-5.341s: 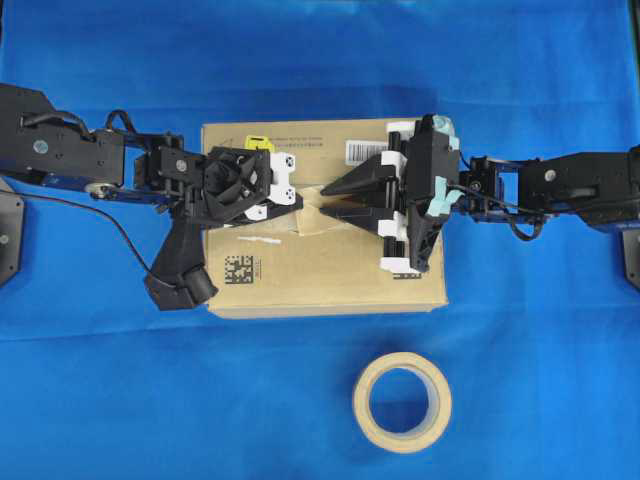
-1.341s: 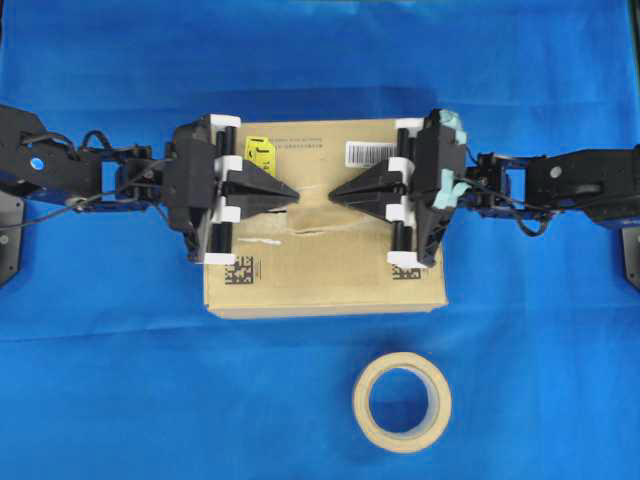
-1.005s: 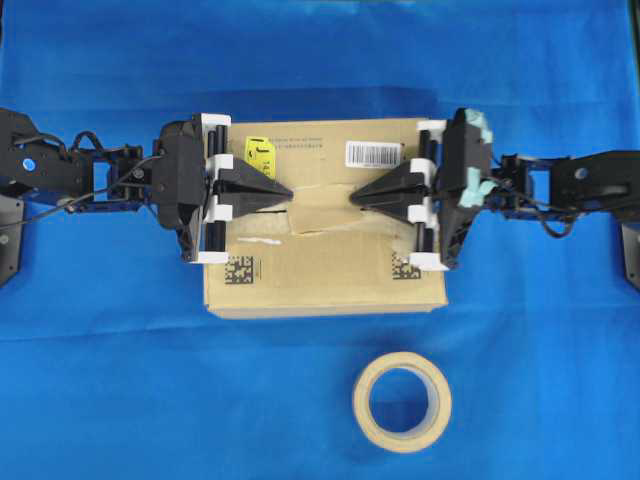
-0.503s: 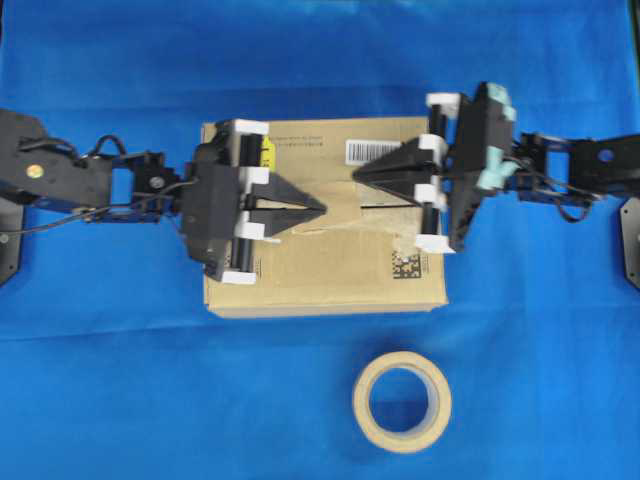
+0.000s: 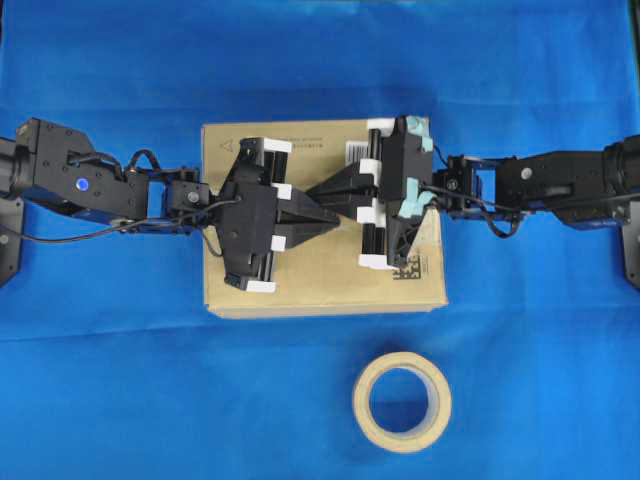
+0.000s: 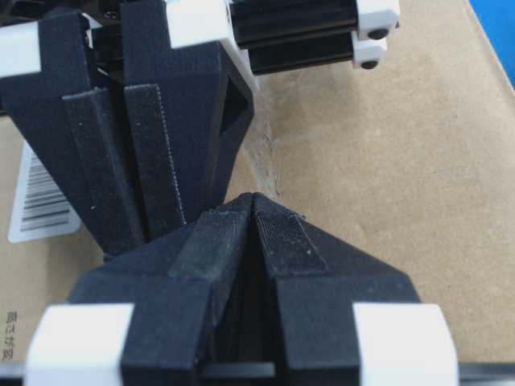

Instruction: Apply tape along the seams of the closed cardboard box to seal it securely.

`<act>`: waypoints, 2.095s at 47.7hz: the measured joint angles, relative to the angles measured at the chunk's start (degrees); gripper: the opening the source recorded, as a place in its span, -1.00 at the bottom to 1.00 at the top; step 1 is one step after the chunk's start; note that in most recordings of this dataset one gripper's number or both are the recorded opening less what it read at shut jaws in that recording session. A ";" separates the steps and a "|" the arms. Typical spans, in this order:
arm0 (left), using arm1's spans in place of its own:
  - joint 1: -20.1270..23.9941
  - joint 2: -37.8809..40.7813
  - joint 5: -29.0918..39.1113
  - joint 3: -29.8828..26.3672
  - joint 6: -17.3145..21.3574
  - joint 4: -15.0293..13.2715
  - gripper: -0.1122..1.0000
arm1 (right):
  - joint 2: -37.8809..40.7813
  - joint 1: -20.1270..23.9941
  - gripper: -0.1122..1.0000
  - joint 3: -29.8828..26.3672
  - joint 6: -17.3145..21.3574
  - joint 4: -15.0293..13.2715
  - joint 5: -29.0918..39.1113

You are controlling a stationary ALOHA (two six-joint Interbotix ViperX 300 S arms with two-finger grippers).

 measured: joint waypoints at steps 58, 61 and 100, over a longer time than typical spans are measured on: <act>-1.14 -3.87 -1.93 8.53 -10.37 -0.26 -0.80 | -10.20 4.13 -0.81 13.54 1.23 4.39 -1.14; -1.58 -5.19 -0.18 8.44 -9.84 -0.26 -0.80 | -11.69 4.31 -0.81 13.54 0.79 4.31 -0.53; -2.81 -44.03 23.03 16.44 -10.20 -0.18 -0.80 | -54.84 4.39 -0.81 20.21 -3.34 3.78 26.81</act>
